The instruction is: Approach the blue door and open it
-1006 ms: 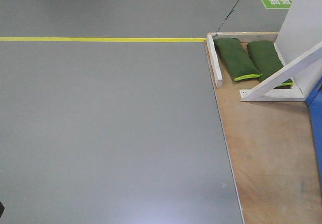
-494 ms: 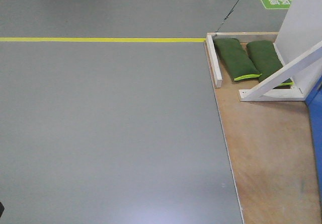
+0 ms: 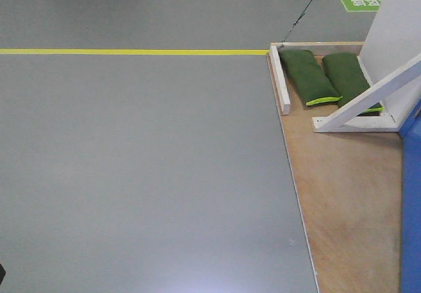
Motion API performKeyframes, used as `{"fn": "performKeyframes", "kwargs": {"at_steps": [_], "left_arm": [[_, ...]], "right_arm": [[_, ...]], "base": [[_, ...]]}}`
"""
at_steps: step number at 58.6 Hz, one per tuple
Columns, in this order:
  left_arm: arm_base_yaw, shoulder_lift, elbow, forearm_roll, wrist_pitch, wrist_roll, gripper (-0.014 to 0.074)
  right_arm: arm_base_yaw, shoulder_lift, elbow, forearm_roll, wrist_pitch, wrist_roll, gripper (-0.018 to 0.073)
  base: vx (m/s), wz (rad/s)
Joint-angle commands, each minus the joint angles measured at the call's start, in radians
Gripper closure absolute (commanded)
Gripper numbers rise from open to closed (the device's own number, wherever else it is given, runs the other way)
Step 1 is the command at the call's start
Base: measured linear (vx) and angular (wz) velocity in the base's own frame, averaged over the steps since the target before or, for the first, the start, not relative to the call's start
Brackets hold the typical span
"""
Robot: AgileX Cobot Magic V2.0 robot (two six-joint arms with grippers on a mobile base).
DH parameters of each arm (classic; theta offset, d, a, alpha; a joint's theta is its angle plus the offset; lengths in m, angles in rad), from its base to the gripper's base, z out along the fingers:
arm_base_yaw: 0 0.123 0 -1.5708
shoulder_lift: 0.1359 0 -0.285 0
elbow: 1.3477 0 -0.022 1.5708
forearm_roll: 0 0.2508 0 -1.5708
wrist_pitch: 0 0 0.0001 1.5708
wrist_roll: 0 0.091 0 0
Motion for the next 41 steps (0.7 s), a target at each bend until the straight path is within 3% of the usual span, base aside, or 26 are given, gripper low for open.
{"fn": "performKeyframes", "kwargs": {"at_steps": [1, 41], "left_arm": [[0.0, -0.012, -0.026, -0.006, -0.083, -0.001, 0.0524], [0.0, -0.012, -0.026, -0.006, -0.083, -0.001, 0.0524]], "right_arm": [[0.056, -0.1, -0.04, 0.022, -0.002, -0.009, 0.0547], [0.51, -0.284, -0.04, 0.007, 0.034, -0.013, 0.0547]], "base": [[0.0, 0.0], [0.0, 0.0]]}}
